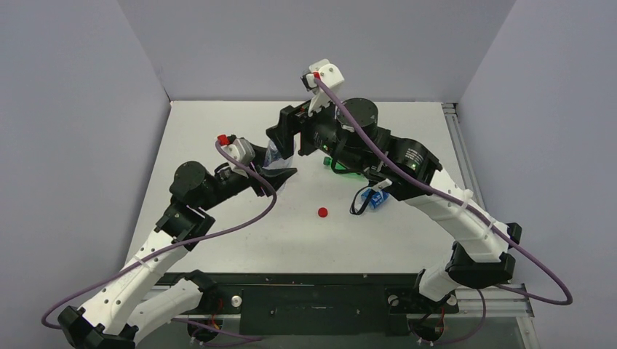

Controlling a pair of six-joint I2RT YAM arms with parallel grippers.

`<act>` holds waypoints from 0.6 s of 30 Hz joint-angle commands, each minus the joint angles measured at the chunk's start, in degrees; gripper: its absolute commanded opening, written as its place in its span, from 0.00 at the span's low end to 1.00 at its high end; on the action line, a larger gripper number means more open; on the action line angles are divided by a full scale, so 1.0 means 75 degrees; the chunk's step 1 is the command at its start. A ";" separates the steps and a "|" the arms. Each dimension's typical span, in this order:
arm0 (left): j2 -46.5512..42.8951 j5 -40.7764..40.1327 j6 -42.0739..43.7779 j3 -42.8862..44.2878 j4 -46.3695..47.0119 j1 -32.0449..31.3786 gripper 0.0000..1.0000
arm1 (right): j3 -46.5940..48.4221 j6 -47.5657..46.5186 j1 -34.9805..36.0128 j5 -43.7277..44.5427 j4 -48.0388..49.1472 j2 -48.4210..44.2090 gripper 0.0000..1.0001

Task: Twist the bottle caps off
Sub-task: Place the plastic bottle at the center of the board.

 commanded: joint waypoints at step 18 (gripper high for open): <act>-0.0201 -0.0271 0.0163 -0.0130 0.0178 -0.0011 0.05 | -0.1058 0.0775 -0.0685 -0.2018 0.0507 -0.0332 0.37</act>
